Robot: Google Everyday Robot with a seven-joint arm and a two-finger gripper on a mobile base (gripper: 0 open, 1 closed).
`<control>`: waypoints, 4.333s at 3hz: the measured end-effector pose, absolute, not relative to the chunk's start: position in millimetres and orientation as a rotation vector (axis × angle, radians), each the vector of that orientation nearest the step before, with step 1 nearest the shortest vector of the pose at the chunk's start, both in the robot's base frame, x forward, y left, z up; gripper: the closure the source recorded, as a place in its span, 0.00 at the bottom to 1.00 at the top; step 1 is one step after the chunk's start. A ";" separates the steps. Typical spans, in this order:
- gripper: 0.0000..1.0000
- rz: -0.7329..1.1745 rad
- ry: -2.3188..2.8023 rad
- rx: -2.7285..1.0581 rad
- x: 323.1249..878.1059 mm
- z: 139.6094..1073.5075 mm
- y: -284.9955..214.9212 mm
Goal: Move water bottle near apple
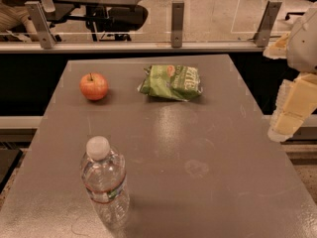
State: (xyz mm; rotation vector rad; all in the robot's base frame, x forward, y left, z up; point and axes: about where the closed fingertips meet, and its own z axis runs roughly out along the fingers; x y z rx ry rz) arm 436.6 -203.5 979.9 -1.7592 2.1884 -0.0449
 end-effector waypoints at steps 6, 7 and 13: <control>0.00 0.631 1.484 -2.069 335.4 959.1 41.0; 0.00 0.674 1.427 -2.096 323.4 952.8 61.7; 0.87 0.785 1.480 -2.091 352.2 943.9 84.0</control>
Offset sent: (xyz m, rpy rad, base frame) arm -0.0377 0.1383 -0.0121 0.3139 0.1047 0.3569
